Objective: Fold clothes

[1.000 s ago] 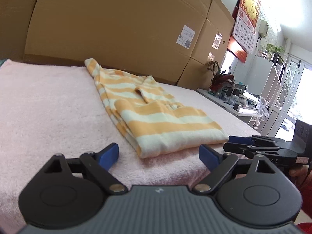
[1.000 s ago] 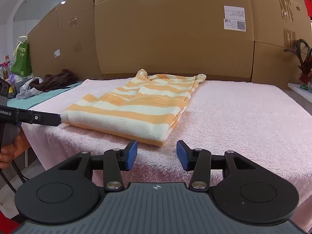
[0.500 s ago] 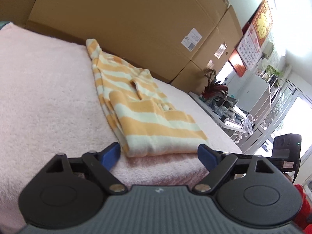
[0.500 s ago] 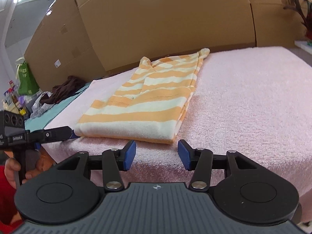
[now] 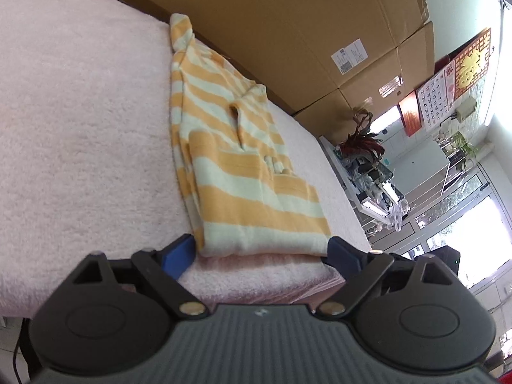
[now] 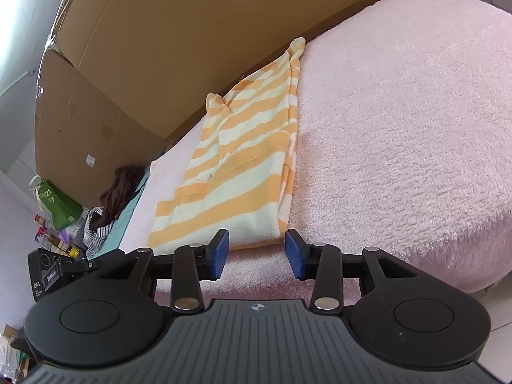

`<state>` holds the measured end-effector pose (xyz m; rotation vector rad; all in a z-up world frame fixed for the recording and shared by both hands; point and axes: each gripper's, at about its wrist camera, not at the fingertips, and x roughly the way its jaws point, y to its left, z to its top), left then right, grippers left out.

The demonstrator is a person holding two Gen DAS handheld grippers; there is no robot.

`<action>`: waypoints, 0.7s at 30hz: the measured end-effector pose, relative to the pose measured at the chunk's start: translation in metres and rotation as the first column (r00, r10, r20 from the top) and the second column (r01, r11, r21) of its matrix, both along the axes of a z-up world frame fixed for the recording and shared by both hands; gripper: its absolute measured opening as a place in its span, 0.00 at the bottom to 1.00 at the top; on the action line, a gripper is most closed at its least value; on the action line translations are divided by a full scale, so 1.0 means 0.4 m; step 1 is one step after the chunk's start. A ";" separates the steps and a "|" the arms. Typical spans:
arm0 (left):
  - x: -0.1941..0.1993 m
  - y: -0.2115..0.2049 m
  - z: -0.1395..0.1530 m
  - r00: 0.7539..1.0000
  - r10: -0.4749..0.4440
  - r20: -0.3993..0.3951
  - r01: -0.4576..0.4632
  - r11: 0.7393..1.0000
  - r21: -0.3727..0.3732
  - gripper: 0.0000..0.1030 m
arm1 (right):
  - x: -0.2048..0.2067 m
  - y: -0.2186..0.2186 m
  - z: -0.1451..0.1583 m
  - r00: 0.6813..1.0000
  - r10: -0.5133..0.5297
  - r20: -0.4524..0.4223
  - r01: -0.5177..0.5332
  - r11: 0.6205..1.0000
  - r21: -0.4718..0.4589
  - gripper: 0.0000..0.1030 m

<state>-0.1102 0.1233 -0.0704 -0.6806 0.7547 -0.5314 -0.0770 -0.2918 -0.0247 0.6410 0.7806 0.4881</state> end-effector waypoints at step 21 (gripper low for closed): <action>-0.002 0.036 -0.052 0.993 0.114 0.039 -0.112 0.993 -0.040 0.18 | -0.002 -0.006 -0.031 0.997 -0.074 0.029 0.072 0.995 0.067 0.15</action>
